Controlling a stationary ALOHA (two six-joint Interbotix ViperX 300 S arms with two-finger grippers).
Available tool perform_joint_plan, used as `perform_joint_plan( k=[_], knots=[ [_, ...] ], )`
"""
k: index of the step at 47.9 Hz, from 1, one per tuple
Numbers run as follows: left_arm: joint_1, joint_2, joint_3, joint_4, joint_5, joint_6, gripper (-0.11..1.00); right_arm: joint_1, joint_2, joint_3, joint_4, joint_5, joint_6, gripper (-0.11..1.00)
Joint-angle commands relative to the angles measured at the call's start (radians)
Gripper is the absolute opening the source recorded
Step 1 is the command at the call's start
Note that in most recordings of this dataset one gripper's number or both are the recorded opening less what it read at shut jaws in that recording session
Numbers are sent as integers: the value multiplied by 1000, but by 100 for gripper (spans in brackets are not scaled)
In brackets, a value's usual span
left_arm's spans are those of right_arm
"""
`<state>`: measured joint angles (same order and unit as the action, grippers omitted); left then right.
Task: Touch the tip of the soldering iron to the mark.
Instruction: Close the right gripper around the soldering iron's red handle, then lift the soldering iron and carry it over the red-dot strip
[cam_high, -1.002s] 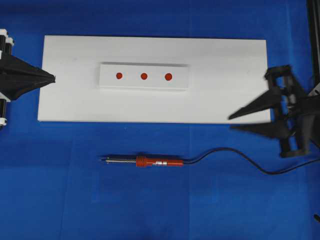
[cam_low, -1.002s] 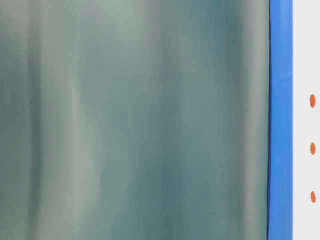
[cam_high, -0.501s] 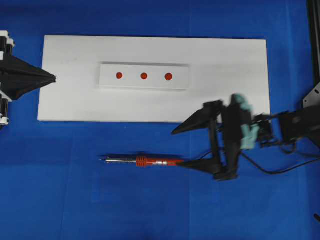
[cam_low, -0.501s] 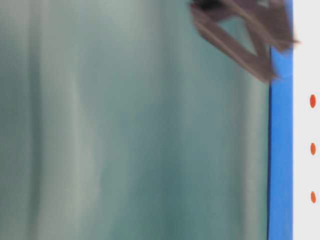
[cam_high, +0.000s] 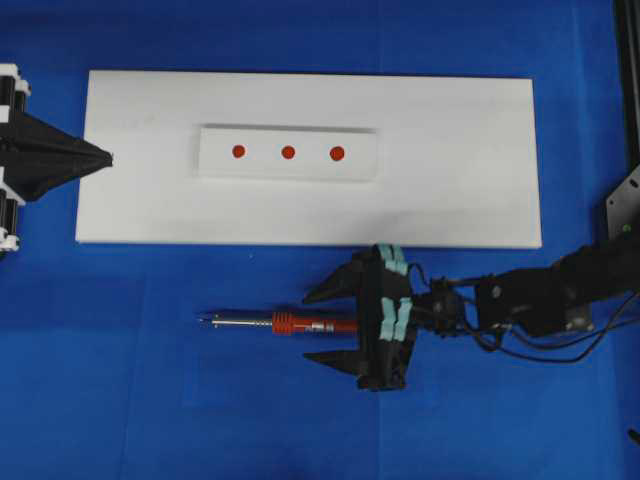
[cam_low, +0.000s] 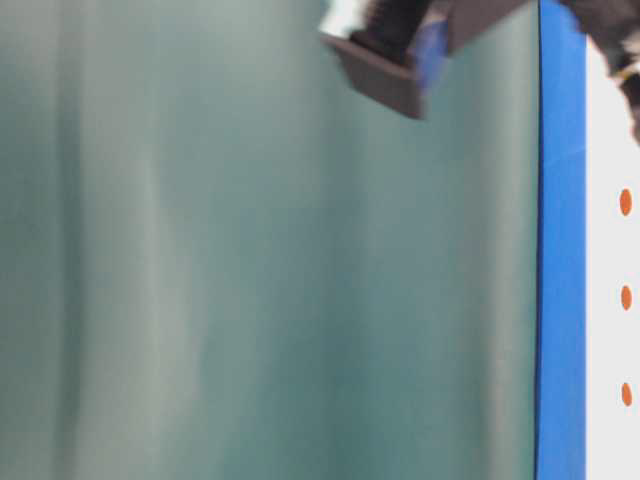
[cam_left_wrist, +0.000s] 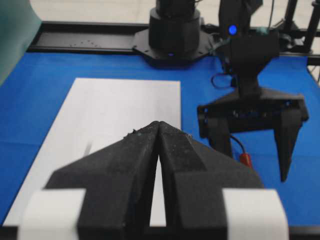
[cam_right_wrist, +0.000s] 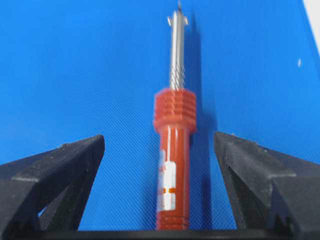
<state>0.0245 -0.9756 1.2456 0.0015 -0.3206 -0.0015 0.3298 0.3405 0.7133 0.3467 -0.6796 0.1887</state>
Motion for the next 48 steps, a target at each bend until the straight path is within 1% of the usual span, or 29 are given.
perform_joint_plan(
  k=[1, 9, 13, 15, 16, 22, 25, 27, 42, 48],
  knots=[
    [3, 5, -9, 2, -9, 0, 0, 11, 14, -28, 11, -31, -2, 81],
    [3, 9, -6, 0, -12, 0, 0, 12, 44, -37, 28, -40, -3, 80],
    [3, 9, -6, 2, -12, 2, 0, 12, 44, -37, 28, -40, -6, 75],
    [3, 8, -6, 2, -14, 0, 0, 12, 44, -37, 28, -41, -8, 69],
    [3, 8, -6, 0, -14, 0, 0, 12, 44, -37, 28, -43, -11, 64],
    [3, 9, -6, 0, -15, 0, 0, 8, 44, -38, 28, -46, -23, 27],
    [3, 9, -5, 0, -15, 0, 0, 8, 46, -40, 28, -46, -26, 12],
    [3, 9, -3, 2, -15, 0, 0, 8, 44, -40, 28, -46, -26, 6],
    [3, 9, -2, 0, -15, 0, 0, 6, 38, -44, 29, -40, -26, 6],
    [3, 9, 0, 2, -15, 0, 0, -2, -14, -34, 40, -8, -26, 6]
  ],
)
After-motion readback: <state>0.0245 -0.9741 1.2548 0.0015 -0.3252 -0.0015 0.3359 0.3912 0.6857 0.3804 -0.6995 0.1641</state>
